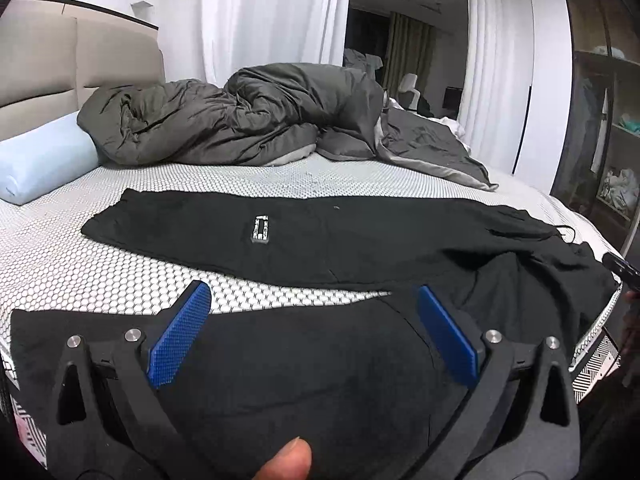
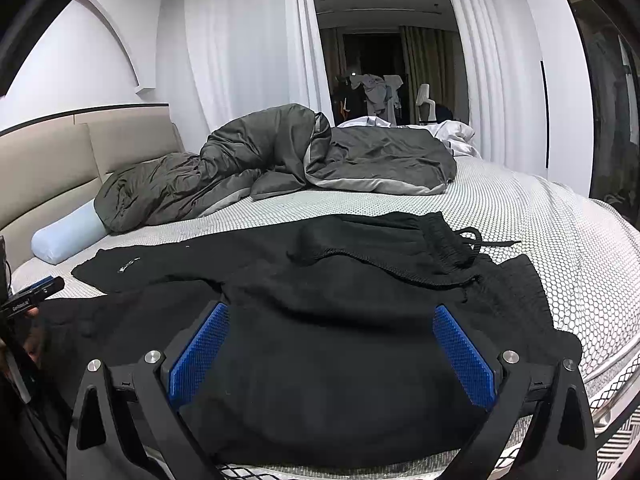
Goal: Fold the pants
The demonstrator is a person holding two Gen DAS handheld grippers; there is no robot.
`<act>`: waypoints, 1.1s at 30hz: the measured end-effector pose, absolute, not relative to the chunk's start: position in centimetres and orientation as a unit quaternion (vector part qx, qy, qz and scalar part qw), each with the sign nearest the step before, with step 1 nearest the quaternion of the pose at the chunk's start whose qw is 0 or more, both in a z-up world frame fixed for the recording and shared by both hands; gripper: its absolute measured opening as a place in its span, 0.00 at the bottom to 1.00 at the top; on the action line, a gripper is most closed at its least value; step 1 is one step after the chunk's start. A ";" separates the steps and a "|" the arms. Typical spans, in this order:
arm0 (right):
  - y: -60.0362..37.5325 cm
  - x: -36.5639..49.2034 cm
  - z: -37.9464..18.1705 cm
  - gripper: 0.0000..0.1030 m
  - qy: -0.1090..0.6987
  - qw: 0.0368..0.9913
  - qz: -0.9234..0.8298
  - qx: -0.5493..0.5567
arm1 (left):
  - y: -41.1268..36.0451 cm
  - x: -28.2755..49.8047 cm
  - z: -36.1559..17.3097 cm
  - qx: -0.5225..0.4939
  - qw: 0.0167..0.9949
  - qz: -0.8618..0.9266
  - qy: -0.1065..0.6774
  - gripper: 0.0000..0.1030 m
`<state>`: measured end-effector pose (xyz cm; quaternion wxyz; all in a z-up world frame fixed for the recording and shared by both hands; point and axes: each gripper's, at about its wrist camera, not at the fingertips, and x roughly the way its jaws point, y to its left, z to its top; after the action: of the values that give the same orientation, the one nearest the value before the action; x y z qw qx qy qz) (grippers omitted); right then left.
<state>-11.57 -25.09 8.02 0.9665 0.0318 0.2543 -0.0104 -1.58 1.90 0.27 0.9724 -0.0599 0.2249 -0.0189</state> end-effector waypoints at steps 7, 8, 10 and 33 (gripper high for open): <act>-24.6 -12.1 8.5 1.00 0.234 0.972 0.003 0.031 | 3.6 -4.3 1.2 -0.039 0.972 0.052 0.224 0.99; -24.4 -12.2 8.5 1.00 0.234 0.972 0.005 0.030 | 4.4 -4.6 1.3 -0.047 0.970 0.069 0.227 0.99; -24.2 -12.0 8.5 1.00 0.241 0.970 0.006 0.026 | 6.4 -5.3 1.5 -0.070 0.966 0.085 0.233 0.99; -22.8 -11.3 8.1 1.00 0.251 0.968 0.017 0.008 | 24.1 -5.5 -4.1 -0.074 0.910 0.156 0.377 0.00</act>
<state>-11.31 -22.83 8.14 0.9678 0.0076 0.2509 0.0169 -5.49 24.14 -4.06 0.9101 -0.0739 0.3770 0.1556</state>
